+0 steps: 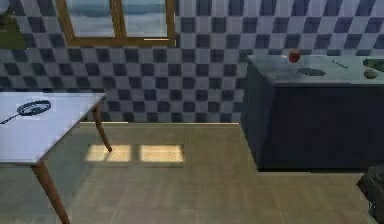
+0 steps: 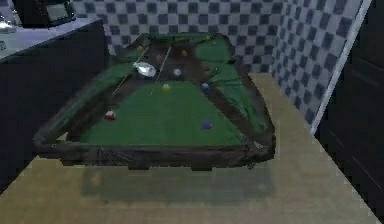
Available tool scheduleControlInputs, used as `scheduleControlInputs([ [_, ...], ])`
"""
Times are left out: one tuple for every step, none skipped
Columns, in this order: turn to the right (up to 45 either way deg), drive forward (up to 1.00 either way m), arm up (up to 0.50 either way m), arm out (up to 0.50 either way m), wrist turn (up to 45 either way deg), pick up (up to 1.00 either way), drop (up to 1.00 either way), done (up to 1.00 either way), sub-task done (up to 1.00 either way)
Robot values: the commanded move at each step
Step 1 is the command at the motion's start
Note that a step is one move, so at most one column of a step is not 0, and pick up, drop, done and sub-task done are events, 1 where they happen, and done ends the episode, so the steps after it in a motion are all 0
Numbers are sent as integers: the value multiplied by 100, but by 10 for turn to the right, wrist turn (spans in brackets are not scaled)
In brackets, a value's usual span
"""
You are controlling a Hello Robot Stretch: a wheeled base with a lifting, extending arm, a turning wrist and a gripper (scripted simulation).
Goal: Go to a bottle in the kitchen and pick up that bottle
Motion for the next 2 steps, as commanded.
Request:
scheduleControlInputs([
  [300,0,0,0,0,0,0,0,0],
  [30,0,0,0,0,0,0,0,0],
])
